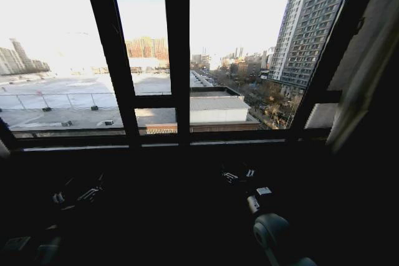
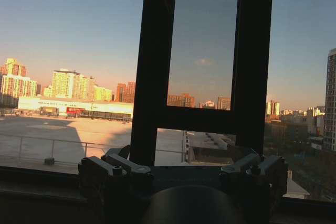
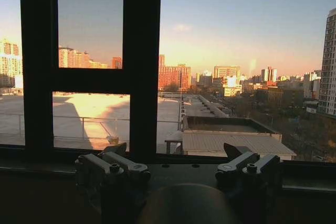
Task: Open the curtains by pulling them apart, changing their state from closed to fully open.
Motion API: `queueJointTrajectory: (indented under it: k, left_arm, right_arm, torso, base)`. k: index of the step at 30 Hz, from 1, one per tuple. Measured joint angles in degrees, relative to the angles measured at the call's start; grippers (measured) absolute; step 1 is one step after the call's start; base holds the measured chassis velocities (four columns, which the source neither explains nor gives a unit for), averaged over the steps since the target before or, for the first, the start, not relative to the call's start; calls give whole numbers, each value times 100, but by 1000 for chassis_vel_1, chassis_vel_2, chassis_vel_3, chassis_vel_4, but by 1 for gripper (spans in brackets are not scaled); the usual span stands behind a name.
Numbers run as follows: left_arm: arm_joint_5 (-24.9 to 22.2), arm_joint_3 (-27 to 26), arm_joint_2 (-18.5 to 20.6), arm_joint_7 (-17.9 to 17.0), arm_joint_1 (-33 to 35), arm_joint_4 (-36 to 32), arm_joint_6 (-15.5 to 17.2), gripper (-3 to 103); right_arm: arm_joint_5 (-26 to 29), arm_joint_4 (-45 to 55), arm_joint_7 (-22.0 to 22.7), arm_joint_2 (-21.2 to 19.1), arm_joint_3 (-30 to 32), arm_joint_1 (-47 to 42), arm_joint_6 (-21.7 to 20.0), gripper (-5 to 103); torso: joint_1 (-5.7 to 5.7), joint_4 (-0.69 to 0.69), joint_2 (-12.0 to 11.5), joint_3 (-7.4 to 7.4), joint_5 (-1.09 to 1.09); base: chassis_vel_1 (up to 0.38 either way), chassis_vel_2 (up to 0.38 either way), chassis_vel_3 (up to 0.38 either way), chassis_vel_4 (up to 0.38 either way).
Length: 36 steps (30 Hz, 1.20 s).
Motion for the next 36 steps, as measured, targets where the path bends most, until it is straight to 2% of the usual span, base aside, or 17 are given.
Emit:
queueJointTrajectory:
  k: [16,36]
  left_arm:
    - [224,59,-67,65,10,98,-105,100]
    - [93,-2,-97,65,66,86,-81,100]
  right_arm:
    - [-5,-5,8,-22,66,-24,8,100]
    - [-15,60,14,-17,48,-34,6,100]
  torso:
    - [-7,-3,3,-2,5]
    - [-7,-3,3,-2,4]
  base:
    - [0,11,1,-8]
    - [0,0,0,0]
